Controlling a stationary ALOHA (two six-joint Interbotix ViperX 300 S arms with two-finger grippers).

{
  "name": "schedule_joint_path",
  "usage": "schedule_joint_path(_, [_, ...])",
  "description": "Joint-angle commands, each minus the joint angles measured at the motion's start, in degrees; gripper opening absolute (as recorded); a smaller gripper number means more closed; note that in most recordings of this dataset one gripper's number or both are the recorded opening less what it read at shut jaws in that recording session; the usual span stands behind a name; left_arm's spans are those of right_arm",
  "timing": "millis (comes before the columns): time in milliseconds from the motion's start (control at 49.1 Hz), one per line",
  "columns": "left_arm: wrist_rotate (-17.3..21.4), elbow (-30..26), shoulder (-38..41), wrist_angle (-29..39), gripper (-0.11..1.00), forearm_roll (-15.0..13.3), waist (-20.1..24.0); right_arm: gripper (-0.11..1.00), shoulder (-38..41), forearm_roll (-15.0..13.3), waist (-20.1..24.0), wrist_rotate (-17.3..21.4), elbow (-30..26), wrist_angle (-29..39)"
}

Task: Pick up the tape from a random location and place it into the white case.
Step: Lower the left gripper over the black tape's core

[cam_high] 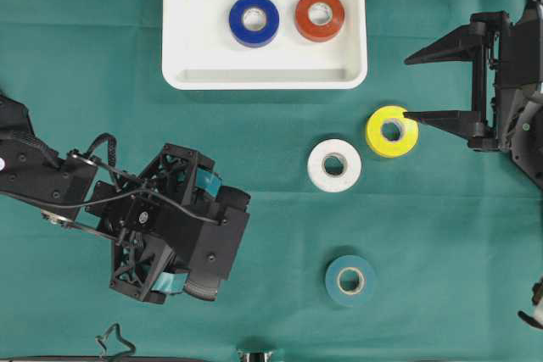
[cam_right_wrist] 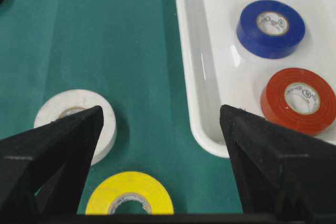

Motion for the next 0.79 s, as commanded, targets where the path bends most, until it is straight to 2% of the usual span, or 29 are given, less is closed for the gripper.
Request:
schedule_joint_path(0, [0.09, -0.97, -0.62, -0.18, 0.95, 0.18, 0.0, 0.85, 0.09, -0.09, -0.09, 0.0, -1.58, -0.26])
schedule_joint_path(489, [0.09, 3.08, 1.32, -3.87, 0.95, 0.35, 1.14, 0.85, 0.0, -0.09, -0.18, 0.0, -1.58, -0.44])
schedule_joint_path(774, [0.26, 5.54, 5.19, -8.96, 0.95, 0.35, 1.41, 0.85, 0.09, -0.09, -0.09, 0.0, -1.58, -0.44])
